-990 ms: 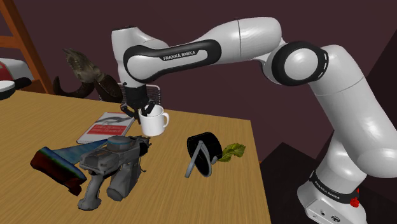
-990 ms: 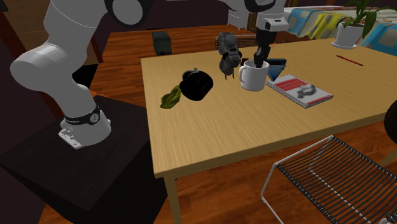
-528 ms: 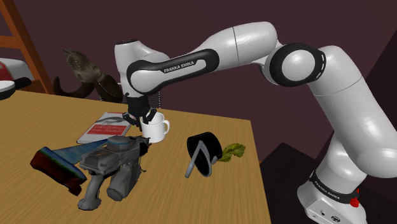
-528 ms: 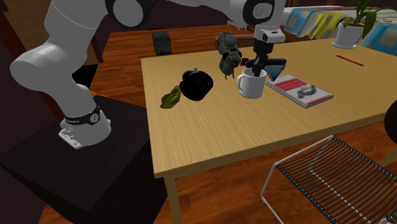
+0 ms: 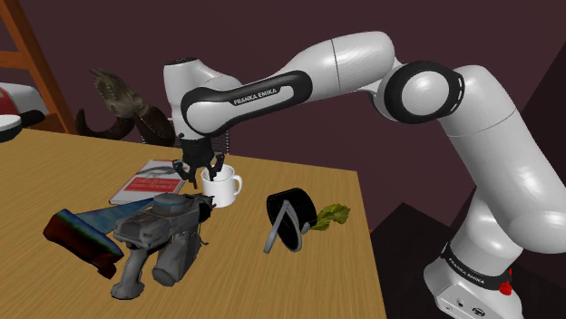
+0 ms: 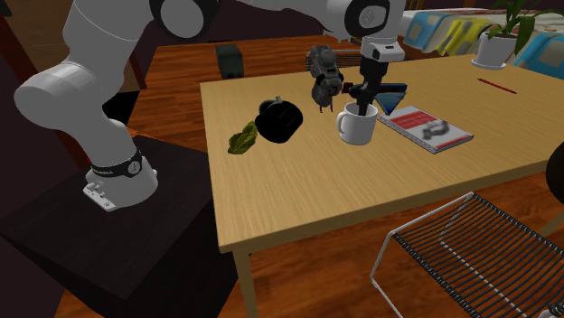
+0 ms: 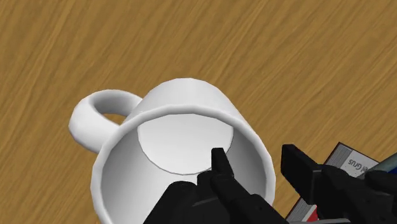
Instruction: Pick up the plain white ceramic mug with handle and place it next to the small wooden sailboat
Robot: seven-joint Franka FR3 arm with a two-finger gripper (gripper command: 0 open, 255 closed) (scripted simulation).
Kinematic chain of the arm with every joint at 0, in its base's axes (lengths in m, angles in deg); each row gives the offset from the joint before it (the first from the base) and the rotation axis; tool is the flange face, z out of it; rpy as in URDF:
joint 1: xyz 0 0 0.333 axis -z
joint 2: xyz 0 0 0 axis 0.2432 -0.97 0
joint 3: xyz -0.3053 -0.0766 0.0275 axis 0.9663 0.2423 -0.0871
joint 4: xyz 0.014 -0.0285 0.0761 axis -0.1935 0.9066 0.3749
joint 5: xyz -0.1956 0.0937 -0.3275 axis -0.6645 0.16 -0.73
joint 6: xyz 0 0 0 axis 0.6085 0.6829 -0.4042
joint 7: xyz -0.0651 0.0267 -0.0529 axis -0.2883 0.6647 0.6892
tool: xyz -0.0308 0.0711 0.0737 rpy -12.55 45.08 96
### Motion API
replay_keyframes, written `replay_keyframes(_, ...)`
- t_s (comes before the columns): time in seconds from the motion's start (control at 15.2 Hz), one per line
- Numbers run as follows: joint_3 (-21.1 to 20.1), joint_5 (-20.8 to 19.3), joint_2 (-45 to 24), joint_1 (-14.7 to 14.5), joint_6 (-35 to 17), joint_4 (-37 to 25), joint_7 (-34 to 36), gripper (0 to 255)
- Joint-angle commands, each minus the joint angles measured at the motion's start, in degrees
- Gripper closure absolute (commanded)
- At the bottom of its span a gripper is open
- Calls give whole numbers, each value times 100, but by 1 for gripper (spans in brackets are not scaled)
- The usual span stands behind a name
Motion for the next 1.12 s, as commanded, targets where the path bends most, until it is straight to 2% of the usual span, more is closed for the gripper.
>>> replay_keyframes(0.0, 0, 0, 2, 0, -1, 2, 0, 0)
replay_keyframes(0.26, 0, 0, 0, 0, 0, -2, 0, 0)
replay_keyframes(0.53, -38, 61, 133, -66, 633, -518, -67, 0)
replay_keyframes(1.06, -38, 61, 133, -66, 633, -518, -67, 0)
